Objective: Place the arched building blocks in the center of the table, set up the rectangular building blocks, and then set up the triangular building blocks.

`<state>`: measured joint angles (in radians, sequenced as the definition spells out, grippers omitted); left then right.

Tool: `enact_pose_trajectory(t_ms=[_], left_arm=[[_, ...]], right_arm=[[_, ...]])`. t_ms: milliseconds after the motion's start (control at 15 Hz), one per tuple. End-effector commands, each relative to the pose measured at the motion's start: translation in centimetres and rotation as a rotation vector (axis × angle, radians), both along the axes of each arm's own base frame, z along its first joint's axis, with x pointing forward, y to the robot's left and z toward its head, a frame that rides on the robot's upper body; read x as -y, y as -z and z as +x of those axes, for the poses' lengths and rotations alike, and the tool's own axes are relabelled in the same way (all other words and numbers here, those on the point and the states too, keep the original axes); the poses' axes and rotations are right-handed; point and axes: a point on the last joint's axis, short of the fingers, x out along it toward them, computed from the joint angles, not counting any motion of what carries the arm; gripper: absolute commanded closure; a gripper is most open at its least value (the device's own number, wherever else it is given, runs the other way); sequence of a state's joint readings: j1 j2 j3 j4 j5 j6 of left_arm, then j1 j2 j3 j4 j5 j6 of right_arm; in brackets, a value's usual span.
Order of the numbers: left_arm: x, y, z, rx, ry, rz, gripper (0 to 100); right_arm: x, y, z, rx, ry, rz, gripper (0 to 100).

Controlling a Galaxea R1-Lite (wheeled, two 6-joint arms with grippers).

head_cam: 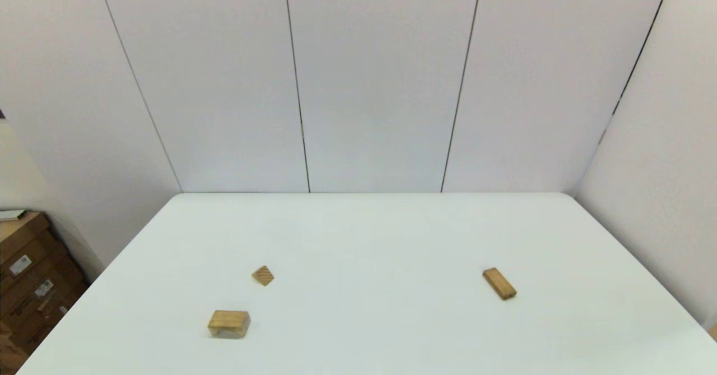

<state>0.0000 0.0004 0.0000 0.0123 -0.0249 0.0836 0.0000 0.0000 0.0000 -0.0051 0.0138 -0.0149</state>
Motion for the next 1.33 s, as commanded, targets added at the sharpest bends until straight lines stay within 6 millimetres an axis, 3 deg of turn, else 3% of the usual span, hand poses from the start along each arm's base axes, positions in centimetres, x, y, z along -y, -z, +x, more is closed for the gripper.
enact_pose_trajectory(t_ms=[67, 400, 800, 1000, 1333], left_arm=[[0.0, 0.0, 0.0, 0.001, 0.000, 0.001, 0], [0.0, 0.0, 0.0, 0.002, 0.003, 0.011, 0], [0.0, -2.4, -1.6, -0.074, 0.016, 0.011, 0], [0.1, -5.7, -1.1, -0.142, 0.025, 0.008, 0], [0.1, -12.0, 3.6, -0.298, 0.025, 0.004, 0]], right_arm=[[0.0, 0.0, 0.0, 0.001, -0.002, 0.000, 0], [0.0, 0.0, 0.0, 0.001, 0.000, 0.000, 0], [0.0, 0.0, 0.0, 0.001, 0.000, 0.000, 0], [0.0, 0.0, 0.0, 0.003, 0.000, 0.000, 0], [0.0, 0.0, 0.0, 0.001, 0.000, 0.000, 0]])
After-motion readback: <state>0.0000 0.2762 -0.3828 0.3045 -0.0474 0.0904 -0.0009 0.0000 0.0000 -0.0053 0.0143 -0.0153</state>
